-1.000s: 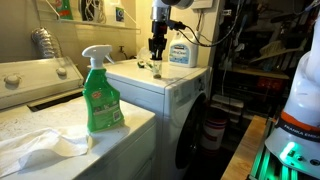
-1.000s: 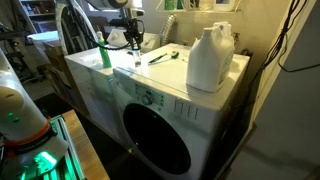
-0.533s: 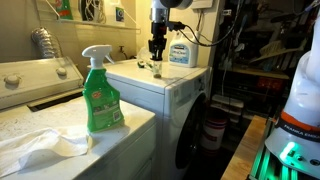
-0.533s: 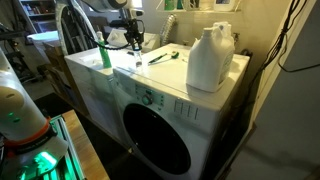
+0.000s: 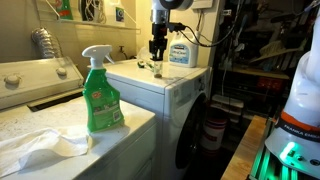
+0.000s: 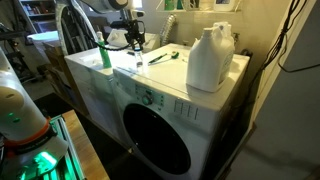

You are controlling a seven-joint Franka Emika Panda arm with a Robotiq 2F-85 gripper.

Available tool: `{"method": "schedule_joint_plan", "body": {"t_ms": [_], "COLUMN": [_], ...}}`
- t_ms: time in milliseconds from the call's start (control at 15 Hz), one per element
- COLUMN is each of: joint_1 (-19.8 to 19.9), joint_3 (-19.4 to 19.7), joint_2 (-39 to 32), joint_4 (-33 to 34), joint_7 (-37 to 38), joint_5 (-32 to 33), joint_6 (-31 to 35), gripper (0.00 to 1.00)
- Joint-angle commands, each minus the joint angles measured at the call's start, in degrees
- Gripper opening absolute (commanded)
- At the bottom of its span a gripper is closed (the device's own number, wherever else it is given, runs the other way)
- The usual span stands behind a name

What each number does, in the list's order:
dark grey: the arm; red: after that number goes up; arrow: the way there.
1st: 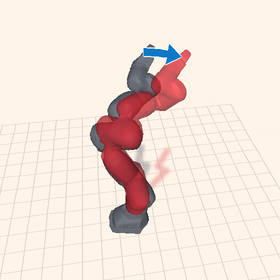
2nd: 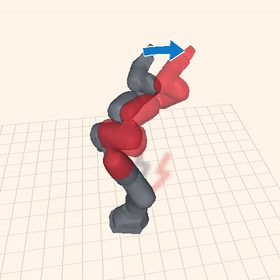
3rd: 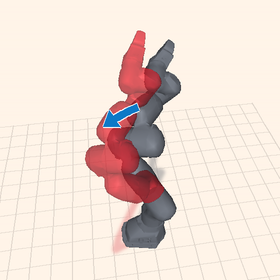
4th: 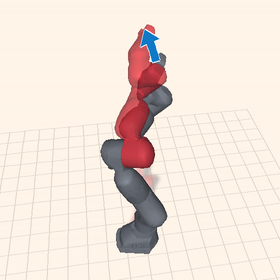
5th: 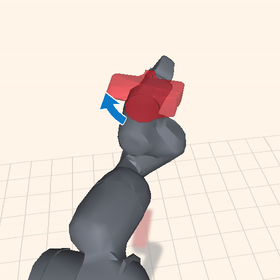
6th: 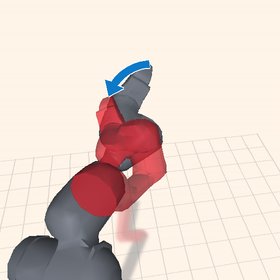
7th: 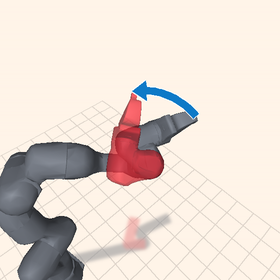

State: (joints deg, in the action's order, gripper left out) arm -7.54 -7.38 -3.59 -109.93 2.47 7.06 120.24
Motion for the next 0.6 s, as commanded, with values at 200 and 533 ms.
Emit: {"method": "schedule_joint_plan", "body": {"t_ms": [200,533], "joint_1": [0.08,0.25], "joint_3": [0.07,0.05], "joint_2": [2.10,8.80], "joint_4": [-1.64,-2.85], "joint_7": [-1.66,-3.39], "joint_5": [-1.08,-7.26], "joint_6": [-0.29,-12.34], "gripper": [1.00,1.00]}}
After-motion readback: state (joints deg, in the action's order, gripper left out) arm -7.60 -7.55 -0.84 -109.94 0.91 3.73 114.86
